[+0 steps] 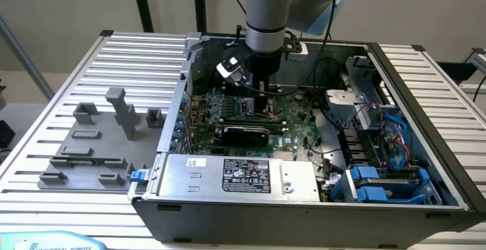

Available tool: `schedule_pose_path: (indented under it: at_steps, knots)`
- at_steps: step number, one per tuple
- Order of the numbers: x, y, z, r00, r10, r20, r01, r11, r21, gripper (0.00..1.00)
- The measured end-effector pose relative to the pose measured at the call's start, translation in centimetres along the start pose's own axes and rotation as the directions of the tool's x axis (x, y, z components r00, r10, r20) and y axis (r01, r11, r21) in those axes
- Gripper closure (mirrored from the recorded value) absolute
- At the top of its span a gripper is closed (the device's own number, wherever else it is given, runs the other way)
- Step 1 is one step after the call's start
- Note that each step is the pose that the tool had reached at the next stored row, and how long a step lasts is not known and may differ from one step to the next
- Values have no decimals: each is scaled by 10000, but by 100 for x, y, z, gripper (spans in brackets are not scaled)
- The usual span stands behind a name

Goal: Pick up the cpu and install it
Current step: 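Place the cpu into insertion slot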

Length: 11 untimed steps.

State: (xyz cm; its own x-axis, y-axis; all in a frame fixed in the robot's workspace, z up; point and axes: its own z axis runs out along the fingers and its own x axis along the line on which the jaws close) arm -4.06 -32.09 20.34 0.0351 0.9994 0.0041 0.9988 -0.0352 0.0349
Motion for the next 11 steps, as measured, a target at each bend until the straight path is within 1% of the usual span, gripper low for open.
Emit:
schedule_pose_path:
  at_steps: [6,11]
  knots:
    - [0,1,17,10000,1,-1,-1,10000,0,45]
    - [0,1,29,10000,6,18,-6,10000,0,45]
